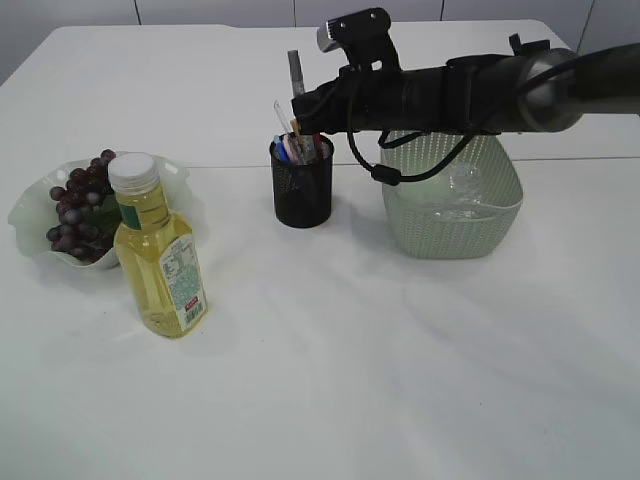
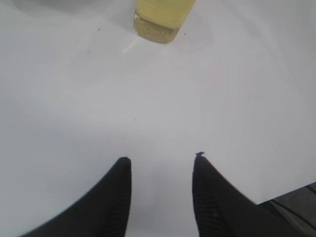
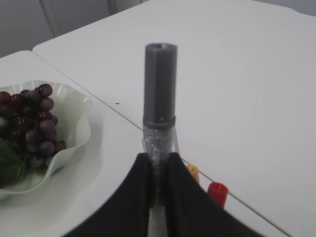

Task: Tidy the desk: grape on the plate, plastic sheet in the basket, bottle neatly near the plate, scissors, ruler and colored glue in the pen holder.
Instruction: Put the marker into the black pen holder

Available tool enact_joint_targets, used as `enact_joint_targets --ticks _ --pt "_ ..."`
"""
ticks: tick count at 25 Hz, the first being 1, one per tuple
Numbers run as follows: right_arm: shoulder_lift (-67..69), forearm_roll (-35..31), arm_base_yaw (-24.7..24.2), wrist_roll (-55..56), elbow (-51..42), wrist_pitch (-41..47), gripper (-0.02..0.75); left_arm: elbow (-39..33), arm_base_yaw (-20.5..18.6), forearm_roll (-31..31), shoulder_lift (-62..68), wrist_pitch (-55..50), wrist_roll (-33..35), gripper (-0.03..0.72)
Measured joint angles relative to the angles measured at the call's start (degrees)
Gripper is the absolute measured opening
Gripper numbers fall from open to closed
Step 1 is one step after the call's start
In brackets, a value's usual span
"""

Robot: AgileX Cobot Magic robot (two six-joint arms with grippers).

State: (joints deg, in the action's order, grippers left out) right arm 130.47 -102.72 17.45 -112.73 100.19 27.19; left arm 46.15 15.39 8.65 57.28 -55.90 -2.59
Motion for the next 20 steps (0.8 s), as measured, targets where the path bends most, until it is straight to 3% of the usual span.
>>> enact_joint_targets --ticks 3,6,10,11,12,13,18,20 --pt "0.97 0.0 0.0 -0.46 0.0 -1.17 0.041 0.0 0.0 0.0 0.0 0.0 0.0 0.307" --pt "1.22 0.0 0.0 -0.46 0.0 -1.62 0.099 0.0 0.0 0.0 0.0 0.0 0.0 0.307" --pt "1.22 0.0 0.0 -0.59 0.14 -1.62 0.291 0.0 0.0 0.0 0.0 0.0 0.0 0.307" --pt "1.22 0.0 0.0 -0.59 0.14 -1.62 0.291 0.0 0.0 0.0 0.0 0.0 0.0 0.307" --pt "1.22 0.0 0.0 -0.35 0.14 -1.62 0.382 0.0 0.0 0.0 0.0 0.0 0.0 0.307" --pt "1.22 0.0 0.0 0.4 0.14 -1.62 0.411 0.0 0.0 0.0 0.0 0.0 0.0 0.307" --pt "-1.04 2.11 -0.09 10.61 0.14 -3.31 0.451 0.0 0.0 0.0 0.0 0.0 0.0 0.307" --pt "-4.06 10.07 -0.12 21.75 0.14 -4.55 0.451 0.0 0.0 0.0 0.0 0.0 0.0 0.307"
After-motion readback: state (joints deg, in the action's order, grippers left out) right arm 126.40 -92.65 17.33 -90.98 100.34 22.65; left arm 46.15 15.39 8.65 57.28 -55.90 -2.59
